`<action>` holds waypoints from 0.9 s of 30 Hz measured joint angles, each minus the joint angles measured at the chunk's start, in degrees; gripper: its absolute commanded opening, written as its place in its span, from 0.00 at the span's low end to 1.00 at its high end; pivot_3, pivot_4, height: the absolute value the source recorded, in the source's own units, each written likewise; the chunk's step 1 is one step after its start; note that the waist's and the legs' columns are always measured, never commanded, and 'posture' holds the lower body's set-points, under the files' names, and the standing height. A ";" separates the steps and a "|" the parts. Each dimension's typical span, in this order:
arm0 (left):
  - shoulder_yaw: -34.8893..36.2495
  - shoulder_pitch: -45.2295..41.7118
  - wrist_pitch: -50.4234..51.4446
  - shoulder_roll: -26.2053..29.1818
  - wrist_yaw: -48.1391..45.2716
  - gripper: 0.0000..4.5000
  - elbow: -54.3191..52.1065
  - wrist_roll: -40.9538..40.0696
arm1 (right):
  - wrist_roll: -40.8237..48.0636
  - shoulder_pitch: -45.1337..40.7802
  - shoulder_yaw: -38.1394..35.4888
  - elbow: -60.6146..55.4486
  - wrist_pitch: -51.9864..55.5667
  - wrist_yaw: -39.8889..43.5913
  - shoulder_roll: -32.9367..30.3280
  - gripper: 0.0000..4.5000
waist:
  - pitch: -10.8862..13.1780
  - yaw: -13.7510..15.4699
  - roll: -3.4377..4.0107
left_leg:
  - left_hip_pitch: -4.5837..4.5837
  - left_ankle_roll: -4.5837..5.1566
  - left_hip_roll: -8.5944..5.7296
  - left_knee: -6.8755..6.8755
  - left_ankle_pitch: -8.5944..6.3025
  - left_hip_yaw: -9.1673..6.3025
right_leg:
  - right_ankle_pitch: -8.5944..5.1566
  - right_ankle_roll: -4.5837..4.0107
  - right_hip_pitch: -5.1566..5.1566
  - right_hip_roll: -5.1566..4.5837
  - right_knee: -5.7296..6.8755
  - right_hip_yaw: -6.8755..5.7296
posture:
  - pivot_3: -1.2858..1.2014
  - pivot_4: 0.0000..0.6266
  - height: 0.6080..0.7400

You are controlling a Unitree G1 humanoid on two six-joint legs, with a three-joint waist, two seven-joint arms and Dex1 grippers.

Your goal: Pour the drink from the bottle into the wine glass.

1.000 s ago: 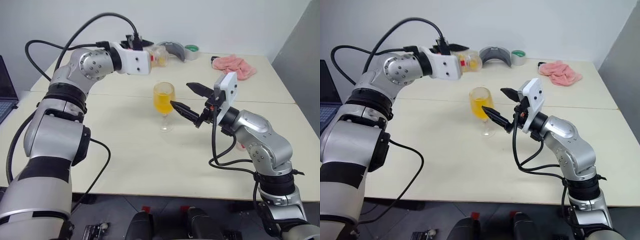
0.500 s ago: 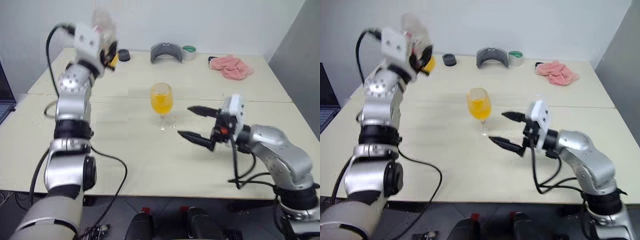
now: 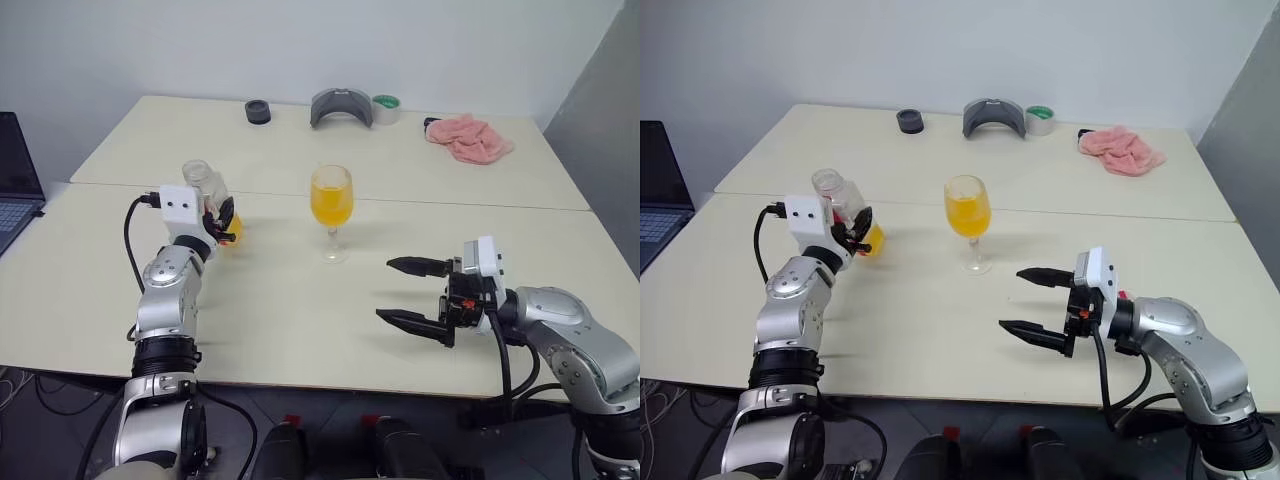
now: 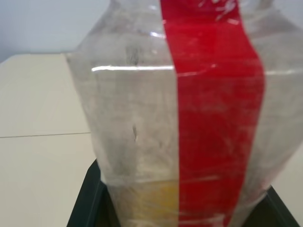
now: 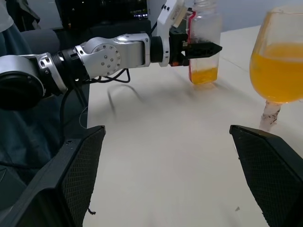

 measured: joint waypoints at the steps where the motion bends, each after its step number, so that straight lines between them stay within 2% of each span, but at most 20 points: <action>1: -0.02 0.00 -0.41 -0.40 0.02 0.37 0.07 -0.02 | -0.07 -0.05 0.04 0.06 0.00 -0.16 0.04 1.00 | 0.00 0.01 0.00 | 0.00 0.00 0.00 0.00 0.00 -0.02 | 0.00 0.00 0.02 0.00 -0.01 -0.01 | 0.52 0.24 1.00; 12: -0.07 0.55 -3.14 -1.41 -0.17 0.37 4.16 -0.12 | -1.27 -2.15 0.05 0.40 0.06 -2.44 0.77 1.00 | 0.00 -0.10 0.00 | 0.04 0.01 0.00 0.17 -0.01 -0.30 | 0.00 0.01 0.28 0.00 -0.09 -0.32 | 0.52 0.24 1.00; 20: -0.25 1.48 -2.59 -1.38 -0.09 0.96 4.54 -0.14 | -1.88 -2.33 0.11 0.40 0.11 -3.16 0.88 1.00 | 0.00 -0.10 0.01 | 0.05 0.01 -0.01 0.22 -0.01 -0.59 | -0.01 0.01 0.46 -0.03 -0.14 -0.69 | 0.52 0.24 1.00; 21: -0.26 1.73 -2.28 -1.38 -0.10 1.00 4.46 -0.14 | -2.14 -2.26 0.20 0.40 0.00 -3.16 0.88 1.00 | 0.00 -0.10 0.01 | 0.05 0.01 0.00 0.23 -0.01 -0.62 | -0.01 0.01 0.47 -0.03 -0.14 -0.72 | 0.52 0.24 1.00; 27: -0.45 6.00 1.94 -1.33 -0.22 1.00 -2.11 -0.90 | -4.28 0.15 0.57 0.36 -0.55 -3.76 0.93 1.00 | 0.00 -0.09 0.01 | 0.05 0.01 0.02 0.22 -0.01 -0.68 | -0.01 0.00 0.51 -0.06 -0.16 -0.76 | 0.52 0.24 1.00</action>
